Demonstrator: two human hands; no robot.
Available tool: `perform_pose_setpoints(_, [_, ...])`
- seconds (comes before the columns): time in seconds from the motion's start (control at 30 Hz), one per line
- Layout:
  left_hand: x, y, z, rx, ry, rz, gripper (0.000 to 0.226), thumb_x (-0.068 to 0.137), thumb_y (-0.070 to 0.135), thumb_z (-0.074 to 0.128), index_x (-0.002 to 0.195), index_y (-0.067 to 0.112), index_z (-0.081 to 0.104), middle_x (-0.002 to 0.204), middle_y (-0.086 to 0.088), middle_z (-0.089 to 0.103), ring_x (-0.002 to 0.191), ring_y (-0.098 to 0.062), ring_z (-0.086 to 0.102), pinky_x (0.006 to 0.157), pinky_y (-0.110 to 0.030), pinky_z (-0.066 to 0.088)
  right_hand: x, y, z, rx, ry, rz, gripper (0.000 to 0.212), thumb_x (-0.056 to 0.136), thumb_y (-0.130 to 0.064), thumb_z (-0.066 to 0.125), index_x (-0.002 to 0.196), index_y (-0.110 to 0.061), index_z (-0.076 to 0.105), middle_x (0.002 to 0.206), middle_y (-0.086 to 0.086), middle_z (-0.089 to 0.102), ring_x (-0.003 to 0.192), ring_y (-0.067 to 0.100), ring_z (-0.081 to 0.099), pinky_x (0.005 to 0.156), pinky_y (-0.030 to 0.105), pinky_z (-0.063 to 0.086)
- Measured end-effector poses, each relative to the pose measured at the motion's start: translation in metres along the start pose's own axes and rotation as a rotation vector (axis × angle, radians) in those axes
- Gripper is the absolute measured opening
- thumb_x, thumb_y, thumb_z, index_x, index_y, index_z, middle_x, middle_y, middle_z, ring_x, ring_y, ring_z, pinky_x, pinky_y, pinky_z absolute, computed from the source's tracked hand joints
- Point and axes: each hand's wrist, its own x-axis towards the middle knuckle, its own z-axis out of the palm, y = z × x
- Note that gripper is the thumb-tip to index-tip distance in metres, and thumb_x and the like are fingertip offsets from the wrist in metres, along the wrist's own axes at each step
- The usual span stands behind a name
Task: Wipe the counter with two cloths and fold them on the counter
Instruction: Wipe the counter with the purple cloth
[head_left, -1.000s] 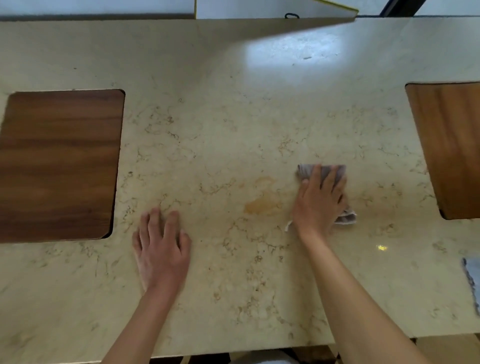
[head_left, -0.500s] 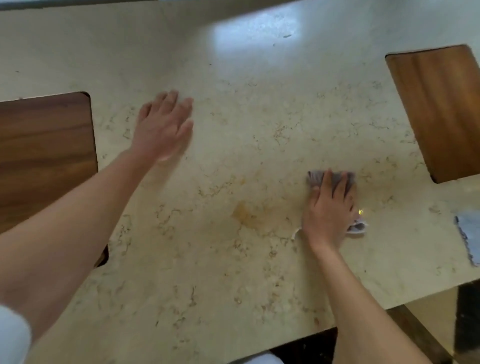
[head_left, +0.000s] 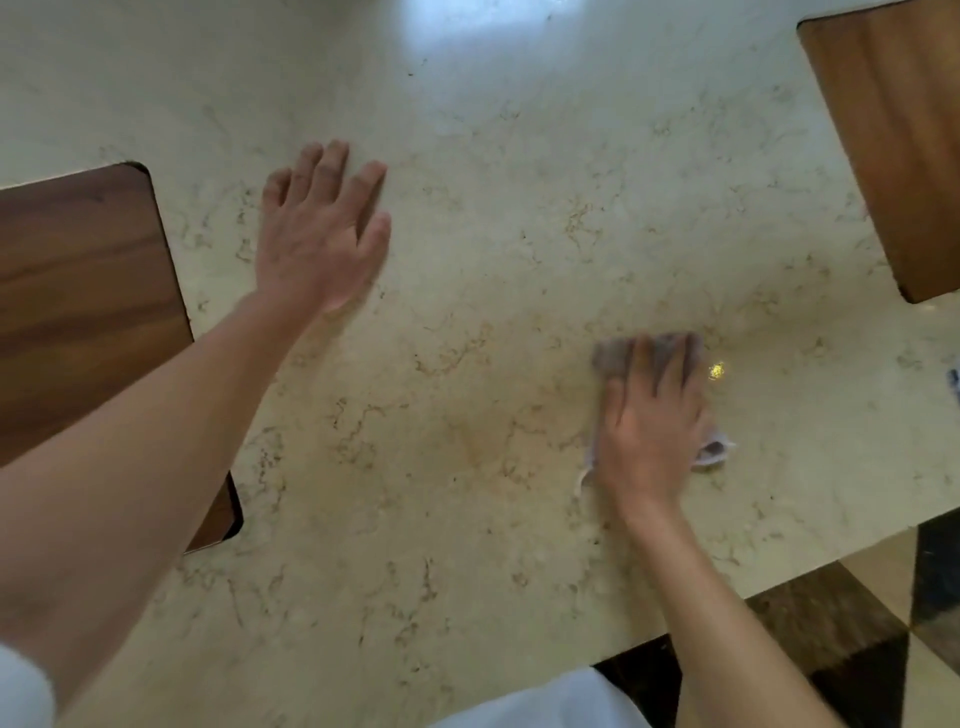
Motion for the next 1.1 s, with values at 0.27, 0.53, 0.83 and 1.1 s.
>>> perform_pose_setpoints(0.27, [-0.002,0.001,-0.003,-0.001,-0.026,-0.010,0.059,0.097,0.054,0.023,0.153,0.036,0.024,0.168,-0.003,0.017,0.156,-0.024,0.009,0.122,-0.049,0.010,-0.044,-0.123,0.029,0.056,0.007,-0.404,0.057,0.106,-0.030,0.037,0.159,-0.021,0.022,0.170,0.014,0.005,0.157,0.037,0.004,0.122,0.059,0.023])
perform_pose_setpoints(0.53, [-0.030,0.001,-0.010,-0.035,-0.041,0.007,0.056,0.100,0.048,0.027,0.152,0.027,0.029,0.165,-0.012,0.021,0.155,-0.033,0.012,0.121,-0.056,0.009,-0.027,0.030,-0.003,-0.097,-0.038,-0.411,0.055,0.105,-0.035,0.028,0.158,-0.021,0.032,0.168,0.012,0.020,0.157,0.031,0.010,0.122,0.059,0.021])
perform_pose_setpoints(0.83, [-0.124,-0.027,0.003,0.032,-0.036,-0.005,0.056,0.105,0.047,0.020,0.157,0.028,0.026,0.167,-0.009,0.020,0.155,-0.031,0.013,0.120,-0.054,0.012,0.004,-0.121,0.011,0.053,-0.010,-0.419,0.053,0.106,-0.040,0.029,0.158,-0.031,0.026,0.171,0.007,0.007,0.157,0.037,0.003,0.123,0.055,0.012])
perform_pose_setpoints(1.1, [-0.123,-0.029,0.009,0.036,-0.041,-0.015,0.057,0.104,0.052,0.015,0.158,0.033,0.019,0.169,-0.005,0.014,0.156,-0.028,0.009,0.122,-0.051,0.010,-0.113,0.001,0.026,0.014,-0.007,-0.794,0.050,0.107,-0.037,0.034,0.153,-0.022,0.042,0.168,0.011,0.019,0.158,0.027,0.008,0.124,0.051,0.021])
